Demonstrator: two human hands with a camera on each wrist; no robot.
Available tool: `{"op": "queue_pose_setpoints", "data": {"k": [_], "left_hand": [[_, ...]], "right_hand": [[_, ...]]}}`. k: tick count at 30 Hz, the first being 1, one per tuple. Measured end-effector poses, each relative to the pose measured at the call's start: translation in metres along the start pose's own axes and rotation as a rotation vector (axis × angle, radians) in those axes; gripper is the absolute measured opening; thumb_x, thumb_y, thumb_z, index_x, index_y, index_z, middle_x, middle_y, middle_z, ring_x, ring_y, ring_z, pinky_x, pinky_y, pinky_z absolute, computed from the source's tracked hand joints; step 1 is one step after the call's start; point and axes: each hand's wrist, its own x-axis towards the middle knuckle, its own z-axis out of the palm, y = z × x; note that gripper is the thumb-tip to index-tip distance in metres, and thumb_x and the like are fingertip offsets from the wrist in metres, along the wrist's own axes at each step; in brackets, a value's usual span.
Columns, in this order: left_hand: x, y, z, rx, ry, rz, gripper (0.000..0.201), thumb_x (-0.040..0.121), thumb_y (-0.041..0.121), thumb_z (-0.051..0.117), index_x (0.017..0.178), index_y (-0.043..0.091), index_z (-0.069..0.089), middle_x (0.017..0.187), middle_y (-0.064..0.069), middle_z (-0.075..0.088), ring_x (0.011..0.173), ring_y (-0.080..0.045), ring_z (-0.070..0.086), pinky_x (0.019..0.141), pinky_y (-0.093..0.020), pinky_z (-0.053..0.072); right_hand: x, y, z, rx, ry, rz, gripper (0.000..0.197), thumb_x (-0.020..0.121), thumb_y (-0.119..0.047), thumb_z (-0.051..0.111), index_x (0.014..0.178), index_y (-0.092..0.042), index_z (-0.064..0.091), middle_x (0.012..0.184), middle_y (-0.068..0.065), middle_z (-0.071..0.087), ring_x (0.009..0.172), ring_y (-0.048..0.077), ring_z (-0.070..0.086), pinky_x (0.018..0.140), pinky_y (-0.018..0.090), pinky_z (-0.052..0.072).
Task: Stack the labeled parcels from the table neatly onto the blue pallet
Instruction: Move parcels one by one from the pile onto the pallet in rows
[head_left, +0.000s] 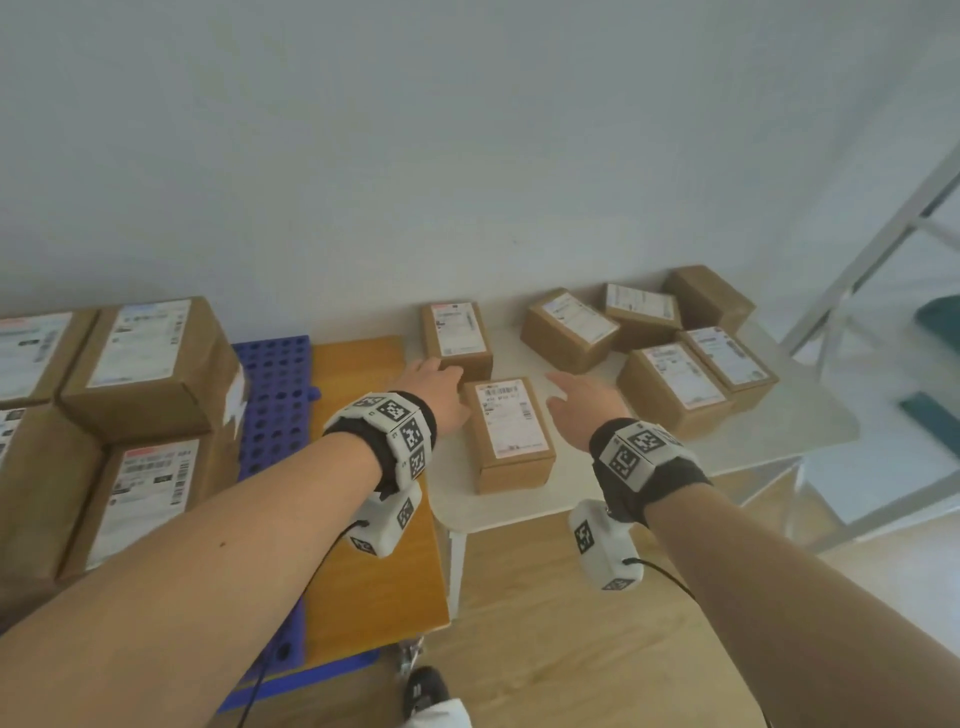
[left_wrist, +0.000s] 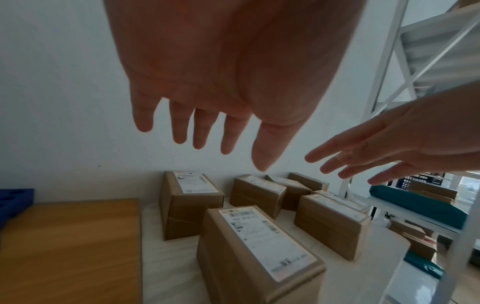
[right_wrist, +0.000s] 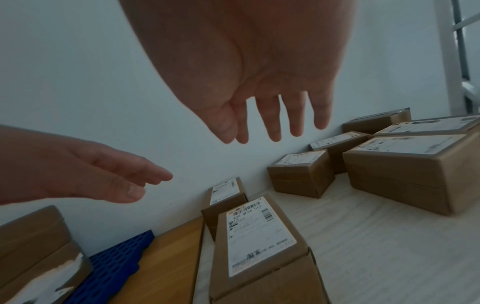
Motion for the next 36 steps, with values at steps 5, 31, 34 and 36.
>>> {"op": "queue_pose_setpoints", "data": {"k": [5, 31, 34, 36], "left_hand": [[0.050, -0.017, -0.003, -0.071, -0.022, -0.025, 0.058, 0.093, 0.034, 0.047, 0.146, 0.016, 0.029, 0.149, -0.008, 0.033, 0.136, -0.026, 0.031, 0.108, -0.040, 0.031], [0.162, -0.046, 0.042, -0.767, -0.455, -0.404, 0.067, 0.090, 0.052, 0.050, 0.137, 0.005, 0.042, 0.126, -0.012, 0.057, 0.104, -0.025, 0.060, 0.088, -0.032, 0.050], [0.164, -0.037, 0.046, -0.854, -0.501, -0.454, 0.075, 0.086, 0.055, 0.055, 0.140, 0.007, 0.036, 0.125, -0.011, 0.057, 0.098, -0.022, 0.061, 0.086, -0.038, 0.054], [0.164, -0.030, 0.047, -0.853, -0.526, -0.445, 0.075, 0.085, 0.055, 0.057, 0.140, 0.007, 0.037, 0.124, -0.012, 0.058, 0.097, -0.023, 0.062, 0.085, -0.038, 0.055]], "right_hand": [[0.048, -0.007, -0.006, -0.023, -0.069, 0.020, 0.048, 0.098, -0.028, 0.037, 0.146, -0.025, 0.031, 0.151, 0.007, 0.035, 0.137, 0.029, 0.034, 0.112, 0.040, 0.031], [0.187, 0.007, 0.052, 0.277, -0.547, 0.361, 0.063, 0.091, -0.029, 0.057, 0.146, -0.019, 0.028, 0.127, 0.007, 0.059, 0.112, 0.026, 0.058, 0.093, 0.043, 0.051], [0.187, 0.016, 0.053, 0.408, -0.545, 0.409, 0.070, 0.089, -0.033, 0.061, 0.148, -0.019, 0.025, 0.115, 0.007, 0.067, 0.102, 0.025, 0.064, 0.092, 0.044, 0.052], [0.186, 0.020, 0.052, 0.425, -0.554, 0.413, 0.066, 0.090, -0.037, 0.060, 0.145, -0.018, 0.030, 0.110, 0.007, 0.069, 0.099, 0.025, 0.066, 0.091, 0.045, 0.053]]}}
